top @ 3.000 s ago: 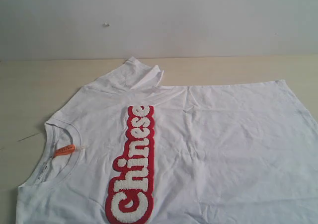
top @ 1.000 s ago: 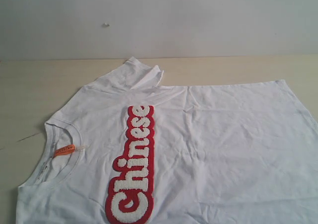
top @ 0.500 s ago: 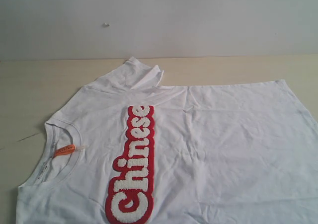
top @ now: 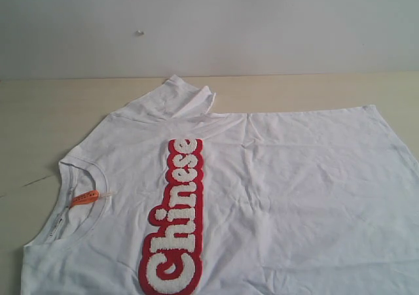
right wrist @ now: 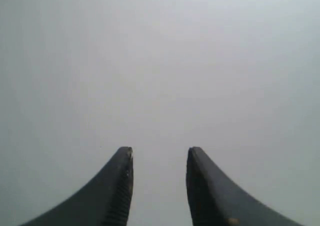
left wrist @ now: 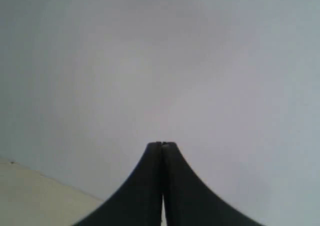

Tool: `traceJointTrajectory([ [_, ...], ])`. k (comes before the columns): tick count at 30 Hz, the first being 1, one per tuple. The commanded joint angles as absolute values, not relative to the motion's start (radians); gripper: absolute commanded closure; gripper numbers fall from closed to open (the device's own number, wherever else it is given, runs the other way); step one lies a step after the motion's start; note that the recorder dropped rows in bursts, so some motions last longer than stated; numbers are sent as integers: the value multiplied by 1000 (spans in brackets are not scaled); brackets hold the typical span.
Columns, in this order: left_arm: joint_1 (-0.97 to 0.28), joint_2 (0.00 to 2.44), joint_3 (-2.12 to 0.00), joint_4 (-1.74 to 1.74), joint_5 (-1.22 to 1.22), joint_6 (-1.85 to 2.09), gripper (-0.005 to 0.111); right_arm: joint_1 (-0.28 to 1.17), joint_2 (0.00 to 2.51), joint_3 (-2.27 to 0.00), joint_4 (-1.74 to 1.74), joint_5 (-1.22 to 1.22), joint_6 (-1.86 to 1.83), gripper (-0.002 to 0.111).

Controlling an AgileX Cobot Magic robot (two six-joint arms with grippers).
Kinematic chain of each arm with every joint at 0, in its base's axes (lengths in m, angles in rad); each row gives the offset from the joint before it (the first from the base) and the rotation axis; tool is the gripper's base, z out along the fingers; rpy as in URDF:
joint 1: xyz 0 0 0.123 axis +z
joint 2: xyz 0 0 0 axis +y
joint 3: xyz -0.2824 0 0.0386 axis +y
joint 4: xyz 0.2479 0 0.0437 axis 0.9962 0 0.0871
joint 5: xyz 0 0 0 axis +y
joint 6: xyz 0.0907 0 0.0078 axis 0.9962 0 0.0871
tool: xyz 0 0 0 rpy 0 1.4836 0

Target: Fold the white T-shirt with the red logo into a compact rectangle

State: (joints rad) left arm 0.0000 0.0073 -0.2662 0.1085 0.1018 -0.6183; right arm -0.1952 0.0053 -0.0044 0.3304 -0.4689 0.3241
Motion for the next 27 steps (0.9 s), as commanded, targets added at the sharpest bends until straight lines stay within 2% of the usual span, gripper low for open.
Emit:
traceJointTrajectory([
  [1,-2,64,-405,112,253,-446,107,-198,0,-68,323,-405,317,74],
  [7,-108,204,-579,112,281,-282,107,-198,6,-304,74,-69,230,95],
  [16,-304,505,-834,112,447,-39,107,-153,112,-588,41,111,-75,95],
  [19,-347,603,-908,112,502,18,107,-100,179,-673,41,290,-200,96],
  [23,-413,757,-1034,108,561,107,107,4,357,-784,41,568,-322,104],
  [27,-485,899,-1121,97,653,249,107,43,584,-897,45,659,-366,108],
])
